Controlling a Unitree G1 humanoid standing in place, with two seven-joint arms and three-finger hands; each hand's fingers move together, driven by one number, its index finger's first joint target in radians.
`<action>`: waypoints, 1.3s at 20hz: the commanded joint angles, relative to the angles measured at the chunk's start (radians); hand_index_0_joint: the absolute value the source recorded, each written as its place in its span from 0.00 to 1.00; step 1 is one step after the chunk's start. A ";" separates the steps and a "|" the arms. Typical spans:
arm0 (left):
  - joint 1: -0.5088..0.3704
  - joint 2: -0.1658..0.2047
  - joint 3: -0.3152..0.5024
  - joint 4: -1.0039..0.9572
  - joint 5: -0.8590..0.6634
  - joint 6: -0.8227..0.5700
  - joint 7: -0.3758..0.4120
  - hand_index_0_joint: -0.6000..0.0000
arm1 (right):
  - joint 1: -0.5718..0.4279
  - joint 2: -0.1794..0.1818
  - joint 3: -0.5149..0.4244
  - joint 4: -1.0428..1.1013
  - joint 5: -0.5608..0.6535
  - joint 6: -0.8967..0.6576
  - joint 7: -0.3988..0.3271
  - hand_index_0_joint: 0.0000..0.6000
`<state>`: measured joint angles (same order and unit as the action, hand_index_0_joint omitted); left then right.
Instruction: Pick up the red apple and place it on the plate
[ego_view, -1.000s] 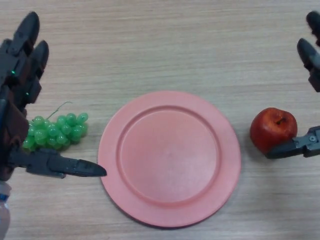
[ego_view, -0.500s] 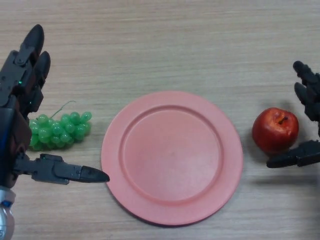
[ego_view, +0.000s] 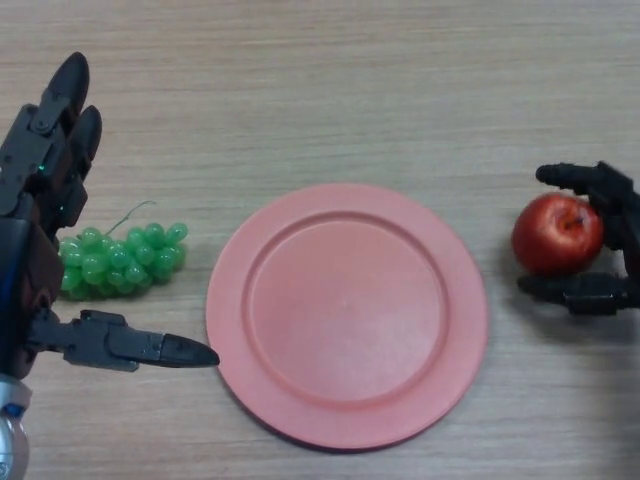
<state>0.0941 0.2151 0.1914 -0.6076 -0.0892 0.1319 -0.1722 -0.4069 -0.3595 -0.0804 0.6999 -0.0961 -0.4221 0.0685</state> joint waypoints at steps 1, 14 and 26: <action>-0.016 0.021 0.053 -0.047 0.014 -0.161 0.043 1.00 | -0.006 -0.017 -0.061 -0.185 0.123 -0.047 -0.026 1.00; -0.039 0.029 0.051 -0.086 -0.034 -0.100 0.040 1.00 | 0.215 0.169 0.360 -0.782 -0.043 0.266 -0.181 1.00; -0.029 0.024 0.056 -0.085 -0.045 -0.121 0.022 1.00 | 0.142 0.170 0.496 -0.525 -0.201 0.250 -0.360 0.84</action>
<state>0.0805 0.2156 0.2045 -0.6405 -0.0999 0.1306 -0.1565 -0.2337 -0.1890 0.4334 0.2211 -0.2478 -0.0565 -0.2578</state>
